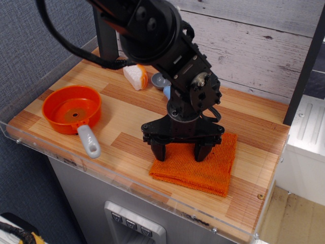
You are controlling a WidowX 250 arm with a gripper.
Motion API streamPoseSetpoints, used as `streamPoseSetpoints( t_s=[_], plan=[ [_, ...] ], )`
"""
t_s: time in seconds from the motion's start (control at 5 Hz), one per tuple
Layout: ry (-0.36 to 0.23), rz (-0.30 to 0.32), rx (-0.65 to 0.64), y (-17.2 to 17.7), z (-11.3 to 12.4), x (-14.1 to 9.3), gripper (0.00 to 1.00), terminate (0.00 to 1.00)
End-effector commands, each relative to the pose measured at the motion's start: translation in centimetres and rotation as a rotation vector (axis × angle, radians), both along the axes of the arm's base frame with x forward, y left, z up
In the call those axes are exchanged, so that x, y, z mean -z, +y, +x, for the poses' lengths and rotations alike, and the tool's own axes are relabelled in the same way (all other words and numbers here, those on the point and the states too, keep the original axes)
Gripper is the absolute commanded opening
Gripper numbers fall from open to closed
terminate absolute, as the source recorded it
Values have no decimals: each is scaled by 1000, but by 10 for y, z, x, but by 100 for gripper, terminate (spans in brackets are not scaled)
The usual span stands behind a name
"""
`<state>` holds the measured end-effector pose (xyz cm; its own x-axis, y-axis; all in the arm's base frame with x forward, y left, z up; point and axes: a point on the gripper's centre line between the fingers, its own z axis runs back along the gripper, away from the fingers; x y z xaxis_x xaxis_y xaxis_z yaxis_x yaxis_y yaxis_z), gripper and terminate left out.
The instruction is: Move the napkin to the right of the spoon
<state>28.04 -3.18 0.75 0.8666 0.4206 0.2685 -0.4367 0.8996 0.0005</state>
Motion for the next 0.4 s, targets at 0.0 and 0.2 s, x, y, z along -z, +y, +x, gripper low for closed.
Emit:
streamPoseSetpoints(
  t_s=[0.0, 0.2],
  plan=[
    [50, -2, -5, 10, 11, 21, 100, 0],
    [55, -13, -7, 11, 21, 25, 100, 0]
  ],
)
